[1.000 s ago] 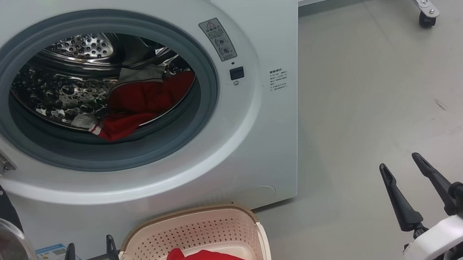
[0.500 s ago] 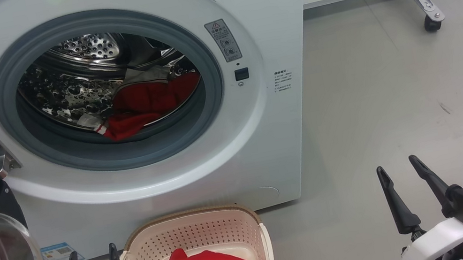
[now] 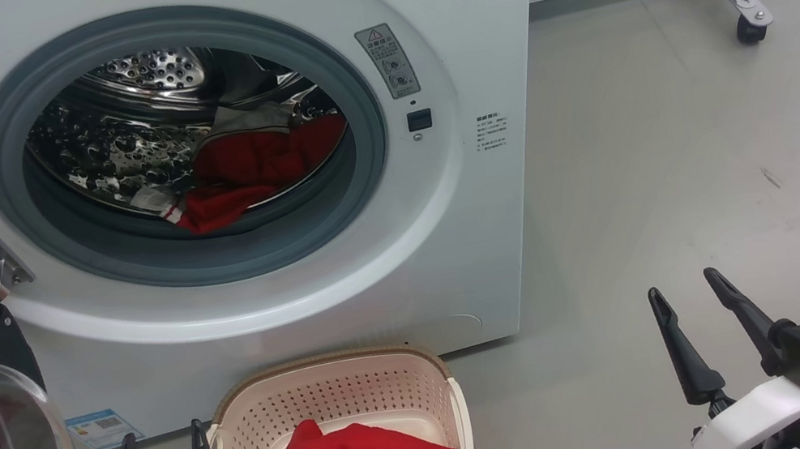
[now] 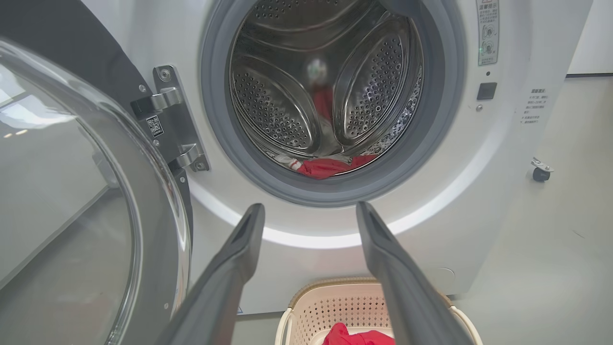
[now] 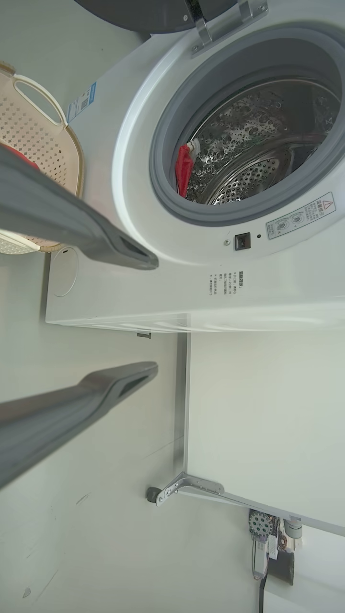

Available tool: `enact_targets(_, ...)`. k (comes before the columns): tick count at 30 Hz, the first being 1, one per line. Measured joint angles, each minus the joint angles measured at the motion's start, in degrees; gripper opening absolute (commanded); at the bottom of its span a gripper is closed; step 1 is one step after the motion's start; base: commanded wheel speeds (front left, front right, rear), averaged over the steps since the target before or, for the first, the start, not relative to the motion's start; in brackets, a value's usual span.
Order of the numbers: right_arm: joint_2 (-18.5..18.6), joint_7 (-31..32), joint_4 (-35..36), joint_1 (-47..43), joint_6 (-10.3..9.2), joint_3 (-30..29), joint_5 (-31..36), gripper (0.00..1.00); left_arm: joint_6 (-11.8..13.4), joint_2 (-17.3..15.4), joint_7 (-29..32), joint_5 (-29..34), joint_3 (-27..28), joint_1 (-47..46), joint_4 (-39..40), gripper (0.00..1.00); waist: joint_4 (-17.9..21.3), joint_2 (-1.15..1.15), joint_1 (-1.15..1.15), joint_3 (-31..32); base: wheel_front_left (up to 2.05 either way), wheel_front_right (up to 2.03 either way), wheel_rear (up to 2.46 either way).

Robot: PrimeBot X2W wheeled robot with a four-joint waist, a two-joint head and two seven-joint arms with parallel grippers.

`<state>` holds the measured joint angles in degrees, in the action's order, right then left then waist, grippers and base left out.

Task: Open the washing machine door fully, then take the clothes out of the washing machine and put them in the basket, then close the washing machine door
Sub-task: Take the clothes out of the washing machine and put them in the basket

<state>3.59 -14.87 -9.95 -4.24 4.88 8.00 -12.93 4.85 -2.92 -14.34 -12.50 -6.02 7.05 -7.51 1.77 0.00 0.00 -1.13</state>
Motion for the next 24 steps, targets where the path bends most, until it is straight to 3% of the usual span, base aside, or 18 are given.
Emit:
enact_targets(14, 0.6, 0.53, 2.78, 0.32, 0.02, 0.1, 0.18, 1.0, -0.19, 0.0, 2.25, 1.0, -2.71, -3.94, 0.33, 1.0, -0.14, 0.0, 0.0, -4.43, 0.0, 0.0, 0.0)
enact_targets(24, 1.0, 1.02, 5.72, 3.61, 0.11, 0.77, 0.6, 1.0, -3.24, 0.09, 6.44, 0.11, -4.92, -15.14, -2.81, 1.0, -0.52, 0.0, 0.0, -11.34, 0.0, 0.0, 0.0)
